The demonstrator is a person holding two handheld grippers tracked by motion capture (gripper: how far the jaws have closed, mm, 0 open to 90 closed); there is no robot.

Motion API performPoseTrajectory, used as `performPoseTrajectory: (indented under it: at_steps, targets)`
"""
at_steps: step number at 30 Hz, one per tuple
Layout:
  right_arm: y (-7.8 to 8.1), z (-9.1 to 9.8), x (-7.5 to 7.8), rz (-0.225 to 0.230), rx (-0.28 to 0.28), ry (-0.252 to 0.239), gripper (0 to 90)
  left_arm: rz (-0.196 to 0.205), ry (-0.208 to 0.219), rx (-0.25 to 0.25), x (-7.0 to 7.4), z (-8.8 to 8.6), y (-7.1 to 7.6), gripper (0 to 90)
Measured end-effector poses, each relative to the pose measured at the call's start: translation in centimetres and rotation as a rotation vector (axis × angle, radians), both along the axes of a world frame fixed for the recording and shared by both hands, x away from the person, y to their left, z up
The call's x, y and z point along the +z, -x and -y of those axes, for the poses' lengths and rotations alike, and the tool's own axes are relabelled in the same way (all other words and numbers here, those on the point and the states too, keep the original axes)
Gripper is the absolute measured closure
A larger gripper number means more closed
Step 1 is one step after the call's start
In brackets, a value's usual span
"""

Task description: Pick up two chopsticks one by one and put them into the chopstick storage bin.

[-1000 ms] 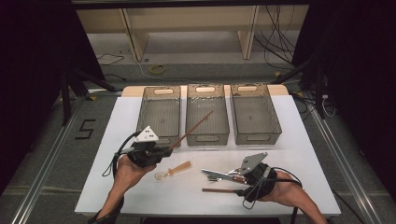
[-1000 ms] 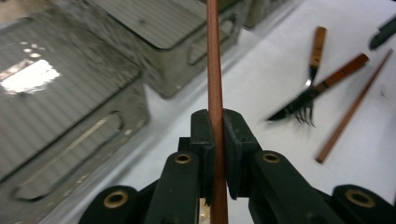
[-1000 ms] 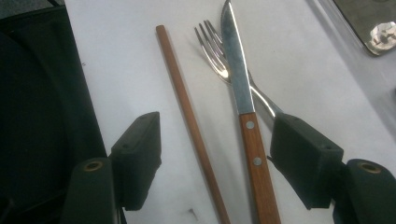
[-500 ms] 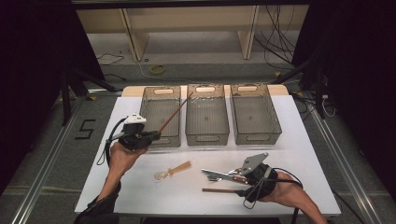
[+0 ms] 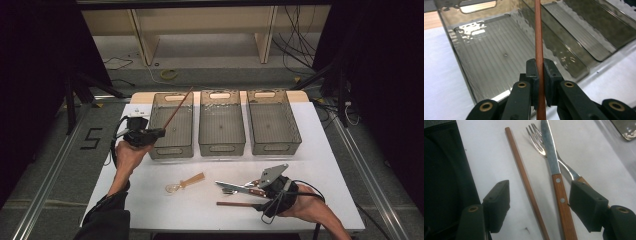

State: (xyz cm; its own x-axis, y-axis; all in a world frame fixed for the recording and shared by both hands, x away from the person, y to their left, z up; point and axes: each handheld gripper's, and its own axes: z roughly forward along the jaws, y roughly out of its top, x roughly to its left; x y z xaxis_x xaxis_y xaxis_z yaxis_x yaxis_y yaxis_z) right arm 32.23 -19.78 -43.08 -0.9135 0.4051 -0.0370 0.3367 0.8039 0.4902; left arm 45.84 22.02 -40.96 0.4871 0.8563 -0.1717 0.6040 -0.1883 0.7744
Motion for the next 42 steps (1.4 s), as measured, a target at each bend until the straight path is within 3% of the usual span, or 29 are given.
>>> performPoseTrajectory:
  at_steps: [10,24,25,27,32,42]
  targets:
    - [-0.1,0.1,-0.1,0.000,0.009,0.004,33.9,-0.046,0.017,0.059,-1.0,-0.6,-2.2,83.3]
    - [-0.1,0.3,0.0,-0.011,-0.004,-0.002,33.7,-0.098,0.009,0.107,-2.4,-0.7,-3.4,82.0]
    - [0.0,0.3,0.0,-0.014,-0.005,-0.003,33.7,-0.094,0.016,0.114,-2.5,-0.7,-3.4,80.3]
    - [-0.1,0.3,0.0,-0.011,-0.004,-0.003,33.6,-0.109,0.034,0.121,-2.6,-0.8,-3.5,65.5]
    - [-0.1,0.3,0.0,-0.018,-0.008,-0.002,33.5,-0.104,0.081,0.102,-1.9,-0.8,-2.9,43.4]
    - [-0.3,0.5,0.0,-0.016,0.001,0.014,34.2,-0.033,0.144,-0.036,0.0,0.2,0.6,26.0]
